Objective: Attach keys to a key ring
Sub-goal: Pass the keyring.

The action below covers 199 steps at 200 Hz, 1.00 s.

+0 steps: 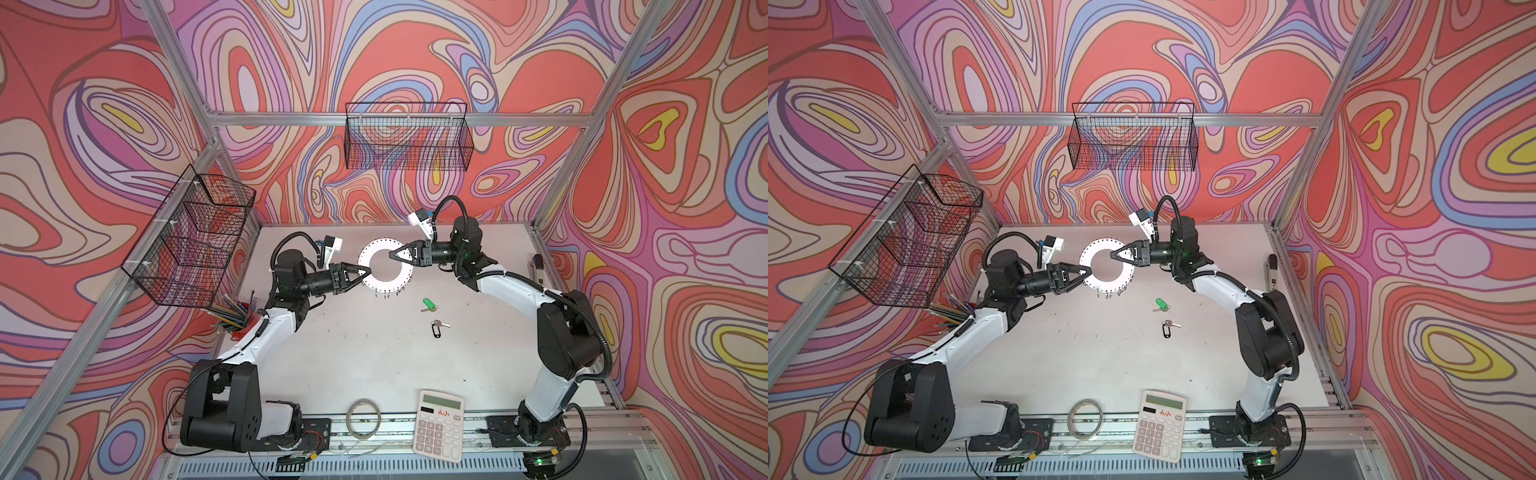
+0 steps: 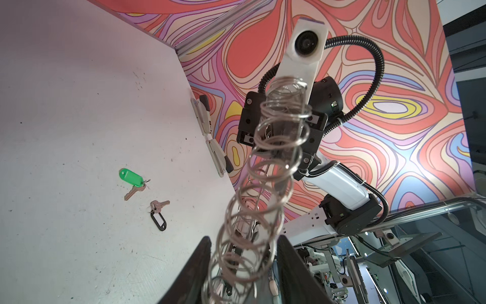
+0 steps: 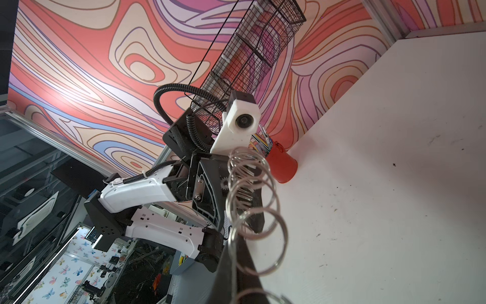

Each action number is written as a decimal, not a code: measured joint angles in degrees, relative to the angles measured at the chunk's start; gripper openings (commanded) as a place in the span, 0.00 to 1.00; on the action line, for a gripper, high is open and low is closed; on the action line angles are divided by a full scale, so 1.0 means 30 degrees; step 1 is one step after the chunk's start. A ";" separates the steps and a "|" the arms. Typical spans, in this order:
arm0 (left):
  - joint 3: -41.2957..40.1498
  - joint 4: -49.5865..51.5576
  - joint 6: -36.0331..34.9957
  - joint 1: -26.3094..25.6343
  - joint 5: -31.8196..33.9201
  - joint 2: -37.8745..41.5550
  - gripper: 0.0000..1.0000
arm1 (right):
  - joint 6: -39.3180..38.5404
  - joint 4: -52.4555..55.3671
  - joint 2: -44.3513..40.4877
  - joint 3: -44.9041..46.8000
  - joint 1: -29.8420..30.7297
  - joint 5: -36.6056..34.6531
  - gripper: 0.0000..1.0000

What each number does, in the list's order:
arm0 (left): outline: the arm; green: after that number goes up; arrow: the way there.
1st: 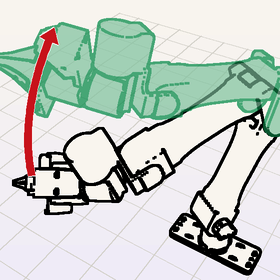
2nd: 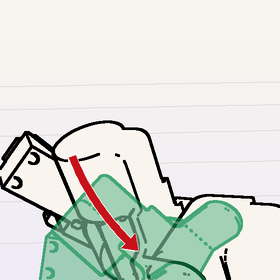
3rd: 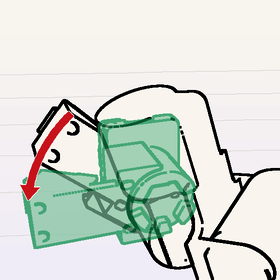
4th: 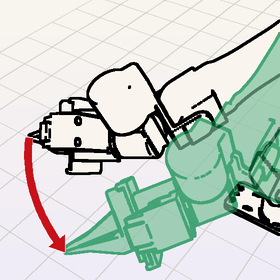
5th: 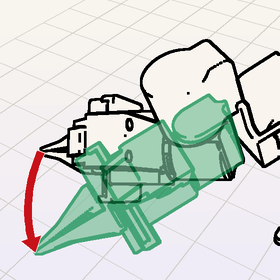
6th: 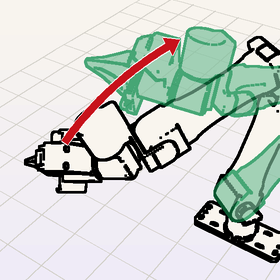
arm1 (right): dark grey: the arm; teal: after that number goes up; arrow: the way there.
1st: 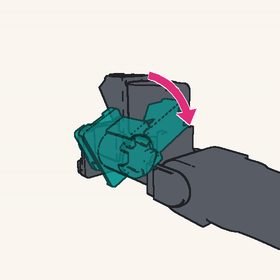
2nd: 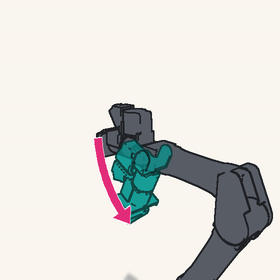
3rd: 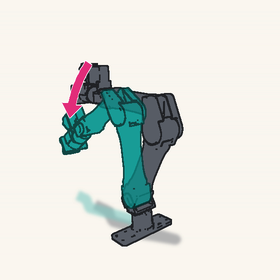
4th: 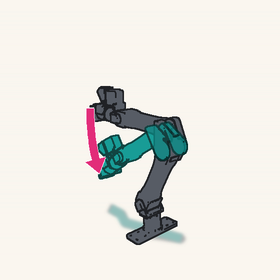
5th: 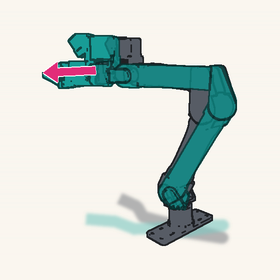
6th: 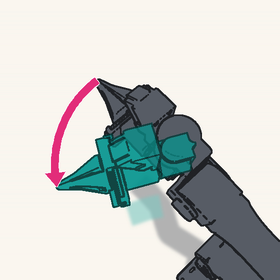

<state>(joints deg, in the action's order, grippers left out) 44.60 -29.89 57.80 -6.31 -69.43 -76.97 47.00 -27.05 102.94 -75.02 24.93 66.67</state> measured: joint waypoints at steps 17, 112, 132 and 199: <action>0.0000 -0.0109 0.0270 -0.0066 0.0007 0.0000 0.12 | -0.0262 0.0372 0.0000 0.0000 0.0095 -0.0160 0.00; 0.1005 0.4809 -0.1792 -0.0277 0.0845 0.2215 0.00 | -0.0648 0.0627 -0.0510 0.0000 0.0233 -0.0444 0.36; 0.1705 0.6528 -0.2732 -0.0277 0.1239 0.2914 0.00 | -0.2375 0.2725 -0.1202 -0.0335 0.0109 -0.0940 0.51; 0.2739 0.9770 -0.5093 -0.0517 0.3978 0.4561 0.00 | -0.7402 0.9639 -0.5727 -0.1027 -0.1880 -0.4575 0.54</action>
<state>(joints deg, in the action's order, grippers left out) 52.82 -0.58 42.52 -7.86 -57.49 -63.29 24.80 1.87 85.76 -78.11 19.29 52.95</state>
